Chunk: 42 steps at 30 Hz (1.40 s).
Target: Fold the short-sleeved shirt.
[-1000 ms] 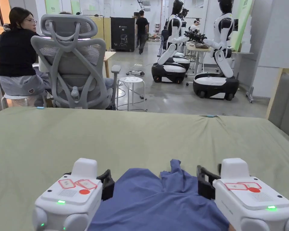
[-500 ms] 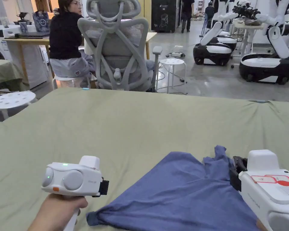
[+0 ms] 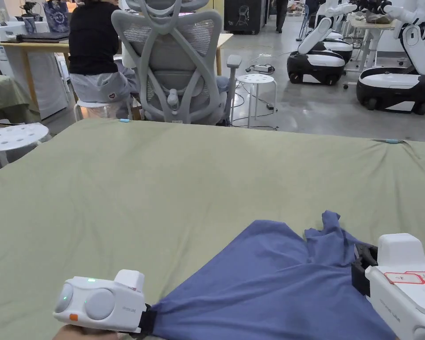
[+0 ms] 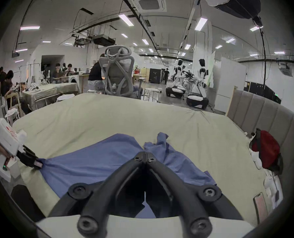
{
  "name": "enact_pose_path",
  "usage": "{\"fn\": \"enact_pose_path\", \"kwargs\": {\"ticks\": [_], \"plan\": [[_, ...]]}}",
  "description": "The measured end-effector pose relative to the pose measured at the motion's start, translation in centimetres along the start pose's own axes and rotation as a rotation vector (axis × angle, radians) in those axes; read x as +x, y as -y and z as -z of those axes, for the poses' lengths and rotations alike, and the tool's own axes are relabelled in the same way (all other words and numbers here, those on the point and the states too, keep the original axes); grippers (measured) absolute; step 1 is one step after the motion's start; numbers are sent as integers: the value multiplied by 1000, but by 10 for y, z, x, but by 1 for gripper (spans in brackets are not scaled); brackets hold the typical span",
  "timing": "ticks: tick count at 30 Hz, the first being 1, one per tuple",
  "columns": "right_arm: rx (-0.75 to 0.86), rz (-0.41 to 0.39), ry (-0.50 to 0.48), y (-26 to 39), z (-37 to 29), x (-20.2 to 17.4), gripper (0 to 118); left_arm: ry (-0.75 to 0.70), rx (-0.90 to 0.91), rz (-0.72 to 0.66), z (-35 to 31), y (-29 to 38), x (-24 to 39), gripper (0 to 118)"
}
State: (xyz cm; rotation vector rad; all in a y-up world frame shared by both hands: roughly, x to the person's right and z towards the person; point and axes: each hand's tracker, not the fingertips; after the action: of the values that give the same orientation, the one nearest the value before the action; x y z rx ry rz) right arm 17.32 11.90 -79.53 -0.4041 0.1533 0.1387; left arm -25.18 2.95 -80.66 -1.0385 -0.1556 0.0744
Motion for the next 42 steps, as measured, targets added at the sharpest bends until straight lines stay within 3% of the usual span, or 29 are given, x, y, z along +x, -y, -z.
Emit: {"fn": "enact_pose_path", "kwargs": {"ticks": [5,9,13,15,16,18,19,22,23,24,26,27,28,29,32,37,42], "plan": [[-76,-3,29,1,34,45,0,-18,91,22,-22,8,4,3],[-224,-32,141,2,95,101,0,-30,142,13,-34,14,8,2],[-310,17,114,-1,160,139,0,-12,184,22,-47,12,16,2],[-324,62,44,-1,190,146,2,-23,178,48,-49,7,22,2],[-350,97,30,-1,205,147,22,-24,178,51,-48,6,22,2],[-464,135,-21,5,239,146,95,-23,172,50,-46,4,21,2],[-493,124,-34,10,250,142,118,-26,168,49,-45,0,21,2],[-524,34,20,25,267,128,96,-28,157,46,-42,-1,21,2],[-572,9,18,34,269,123,95,-28,153,48,-41,-3,21,2],[-608,14,7,42,269,120,89,-30,149,52,-40,-4,22,2],[-524,117,29,39,253,119,71,-34,143,57,-38,-5,23,2],[-551,161,20,36,246,119,51,-36,142,57,-36,-7,22,2],[-560,189,11,35,239,119,12,-38,143,57,-35,-8,23,2],[-558,181,-9,33,229,119,4,-39,150,52,-34,-9,24,2],[-533,123,-26,21,198,114,4,-62,175,59,-31,-19,29,2],[-307,67,26,-37,125,115,4,-143,299,104,-36,-55,43,2],[-78,-141,152,-107,53,114,4,-182,474,116,-64,-116,56,2]]}}
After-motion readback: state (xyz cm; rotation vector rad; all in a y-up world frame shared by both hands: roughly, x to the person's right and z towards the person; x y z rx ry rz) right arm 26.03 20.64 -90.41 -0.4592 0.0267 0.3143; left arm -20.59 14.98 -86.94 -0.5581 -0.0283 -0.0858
